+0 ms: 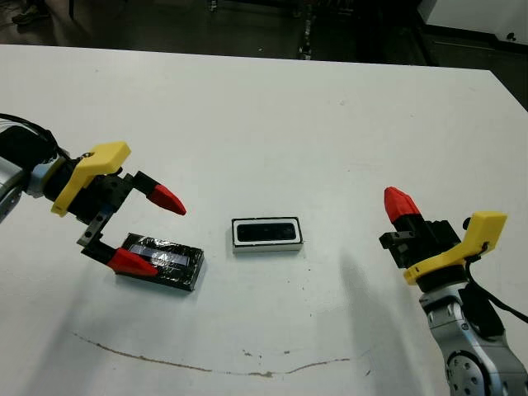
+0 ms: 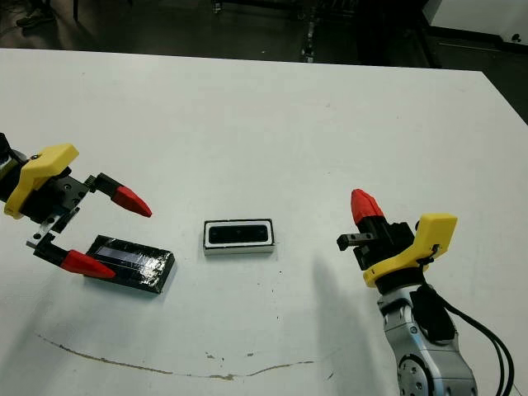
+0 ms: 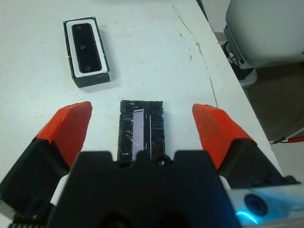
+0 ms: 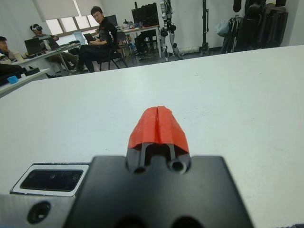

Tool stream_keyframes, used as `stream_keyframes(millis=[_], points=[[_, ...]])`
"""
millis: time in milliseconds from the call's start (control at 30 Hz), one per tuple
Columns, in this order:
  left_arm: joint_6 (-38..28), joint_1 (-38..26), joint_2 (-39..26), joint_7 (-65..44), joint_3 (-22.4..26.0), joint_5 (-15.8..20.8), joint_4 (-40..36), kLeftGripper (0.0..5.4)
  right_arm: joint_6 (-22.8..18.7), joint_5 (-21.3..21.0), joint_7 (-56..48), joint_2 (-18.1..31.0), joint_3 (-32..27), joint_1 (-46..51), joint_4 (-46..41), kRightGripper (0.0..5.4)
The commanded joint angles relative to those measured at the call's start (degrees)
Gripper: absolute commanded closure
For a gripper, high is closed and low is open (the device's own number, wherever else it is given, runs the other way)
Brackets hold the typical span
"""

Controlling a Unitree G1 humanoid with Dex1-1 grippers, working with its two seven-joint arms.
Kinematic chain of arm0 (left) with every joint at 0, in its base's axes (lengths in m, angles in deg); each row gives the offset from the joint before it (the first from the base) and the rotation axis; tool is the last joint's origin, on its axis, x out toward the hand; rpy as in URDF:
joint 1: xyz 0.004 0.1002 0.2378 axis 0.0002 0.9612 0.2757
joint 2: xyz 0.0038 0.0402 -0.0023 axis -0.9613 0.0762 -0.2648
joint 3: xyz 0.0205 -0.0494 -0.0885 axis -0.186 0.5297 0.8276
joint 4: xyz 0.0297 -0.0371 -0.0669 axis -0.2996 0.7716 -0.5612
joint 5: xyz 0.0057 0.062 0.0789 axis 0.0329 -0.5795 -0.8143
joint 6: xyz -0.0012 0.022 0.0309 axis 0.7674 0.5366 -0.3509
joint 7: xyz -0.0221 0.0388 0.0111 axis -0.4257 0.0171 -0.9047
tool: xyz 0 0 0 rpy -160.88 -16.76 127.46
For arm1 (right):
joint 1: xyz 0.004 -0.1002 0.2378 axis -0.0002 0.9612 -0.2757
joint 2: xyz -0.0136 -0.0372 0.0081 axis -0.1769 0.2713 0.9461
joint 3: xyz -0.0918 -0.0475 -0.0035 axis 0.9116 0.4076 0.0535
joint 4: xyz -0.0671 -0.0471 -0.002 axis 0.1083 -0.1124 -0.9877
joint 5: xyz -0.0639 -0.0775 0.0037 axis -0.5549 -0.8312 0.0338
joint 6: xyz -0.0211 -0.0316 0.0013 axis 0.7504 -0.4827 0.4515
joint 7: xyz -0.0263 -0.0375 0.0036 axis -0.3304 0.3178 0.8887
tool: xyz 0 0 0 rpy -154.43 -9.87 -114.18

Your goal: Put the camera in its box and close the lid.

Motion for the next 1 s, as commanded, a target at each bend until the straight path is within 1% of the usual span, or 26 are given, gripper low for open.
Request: stream_keyframes(millis=[33, 133, 200, 267, 433, 500, 533, 600, 700, 767, 833, 900, 1000], points=[[0.7, 1.1, -1.1, -0.3, -1.6, 1.0, 0.6, 0.00, 0.8, -0.2, 0.2, 0.2, -0.1, 0.8, 0.6, 5.38], [0.0, 1.7, -0.9, -0.3, -2.0, 1.8, 0.9, 0.00, 1.0, 0.0, -0.2, 0.4, -0.1, 0.8, 0.7, 5.38], [0.4, 2.5, -0.6, -0.3, -2.1, 3.3, 1.5, 0.00, 0.9, 0.1, -0.1, 0.4, -0.1, 0.8, 0.8, 5.38], [0.1, 3.2, -0.7, -0.3, -1.8, 2.5, 1.4, 0.00, 0.8, 0.0, 0.0, 0.5, -0.1, 0.9, 0.7, 5.38], [-2.2, 5.5, -0.7, -0.3, 1.3, -2.9, -0.6, 0.00, 0.7, -0.1, 0.2, 0.4, 0.0, 0.9, 0.6, 5.38], [-1.7, 5.9, -0.8, -0.3, 2.4, -7.3, -2.2, 0.00, 0.3, -0.1, 0.4, 0.5, 0.1, 0.9, 0.4, 5.38], [-2.1, 6.2, -0.6, -0.3, 3.1, -8.6, -2.6, 0.00, 0.2, -0.1, 0.5, 0.5, 0.1, 0.9, 0.3, 5.38], [-3.2, 7.6, 0.7, -0.3, 5.0, -8.6, -2.3, 0.00, 0.5, 0.1, 0.2, 0.5, 0.1, 0.9, 0.5, 5.38], [-0.9, 8.2, 1.4, -0.3, 6.0, -9.8, -2.8, 0.00, 1.2, -0.1, -0.6, 0.8, 0.1, 1.0, 0.9, 5.38], [1.6, 8.4, 1.6, -0.3, 6.0, -9.3, -3.0, 0.00, 1.1, 0.1, -0.7, 0.9, 0.1, 1.0, 0.9, 5.38], [1.4, 8.9, 2.3, -0.3, 6.5, -8.8, -2.6, 0.00, 1.1, 0.0, -0.8, 1.0, 0.0, 1.0, 0.9, 5.38], [3.0, 8.8, 2.9, -0.3, 6.6, -8.8, -1.9, 0.00, 0.9, 0.2, -0.9, 0.9, -0.1, 1.0, 0.9, 5.38], [2.0, 8.4, 3.6, -0.3, 5.9, -7.9, 0.1, 0.00, 0.7, 0.3, -0.7, 0.8, 0.0, 1.0, 0.7, 5.38]])
